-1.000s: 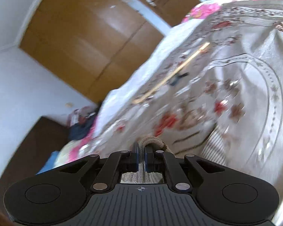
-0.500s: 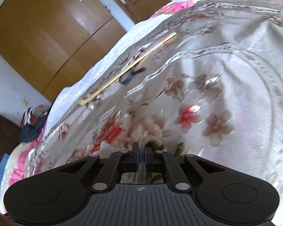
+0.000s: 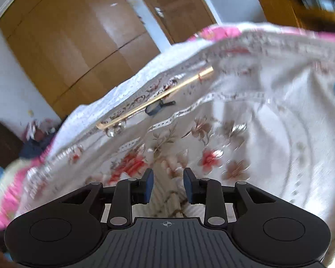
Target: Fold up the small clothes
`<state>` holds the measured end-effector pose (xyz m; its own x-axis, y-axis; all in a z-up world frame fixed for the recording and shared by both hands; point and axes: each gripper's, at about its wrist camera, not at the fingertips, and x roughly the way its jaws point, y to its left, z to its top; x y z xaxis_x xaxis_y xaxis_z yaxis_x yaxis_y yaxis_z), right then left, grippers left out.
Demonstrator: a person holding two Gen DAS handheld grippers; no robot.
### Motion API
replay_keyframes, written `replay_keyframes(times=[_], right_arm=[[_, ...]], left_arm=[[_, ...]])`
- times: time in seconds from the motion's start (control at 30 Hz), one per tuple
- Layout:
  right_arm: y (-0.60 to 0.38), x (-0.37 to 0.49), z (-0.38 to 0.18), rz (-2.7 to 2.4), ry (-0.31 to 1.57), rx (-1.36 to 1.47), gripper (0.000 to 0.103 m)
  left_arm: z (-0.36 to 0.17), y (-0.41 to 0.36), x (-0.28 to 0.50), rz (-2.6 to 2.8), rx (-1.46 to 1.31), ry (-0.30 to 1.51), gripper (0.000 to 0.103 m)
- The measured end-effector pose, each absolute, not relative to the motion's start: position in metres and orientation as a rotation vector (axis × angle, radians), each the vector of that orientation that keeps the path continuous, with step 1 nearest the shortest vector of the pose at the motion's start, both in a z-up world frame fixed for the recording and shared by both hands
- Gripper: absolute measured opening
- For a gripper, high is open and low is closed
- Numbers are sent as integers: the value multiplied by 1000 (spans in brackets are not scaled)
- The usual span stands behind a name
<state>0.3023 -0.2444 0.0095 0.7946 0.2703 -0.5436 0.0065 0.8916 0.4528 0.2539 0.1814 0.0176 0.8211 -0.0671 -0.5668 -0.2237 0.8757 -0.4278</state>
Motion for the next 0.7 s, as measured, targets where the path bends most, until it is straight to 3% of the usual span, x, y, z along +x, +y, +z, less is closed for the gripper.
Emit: replay_keyframes(times=[0.03, 0.07, 0.1, 0.13, 0.33, 0.4, 0.47, 0.7], right_arm=[[-242, 299, 9, 156, 642, 426, 30], [-239, 296, 7, 173, 653, 402, 30], [-236, 293, 3, 185, 669, 382, 30], [-232, 291, -1, 191, 683, 359, 30], [-217, 285, -23, 213, 753, 242, 30], [-216, 288, -26, 202, 769, 212, 12], [-220, 289, -26, 201, 778, 221, 5], [-241, 277, -34, 131, 793, 266, 4]], left_arm=[[20, 177, 249, 91, -471, 592, 36], [22, 174, 246, 98, -444, 574, 44], [23, 171, 246, 114, -417, 555, 61], [23, 169, 251, 126, -388, 559, 68], [24, 169, 271, 122, -348, 576, 69], [24, 170, 264, 120, -361, 571, 70], [23, 165, 253, 103, -357, 583, 70], [-14, 136, 237, 77, -258, 693, 72]])
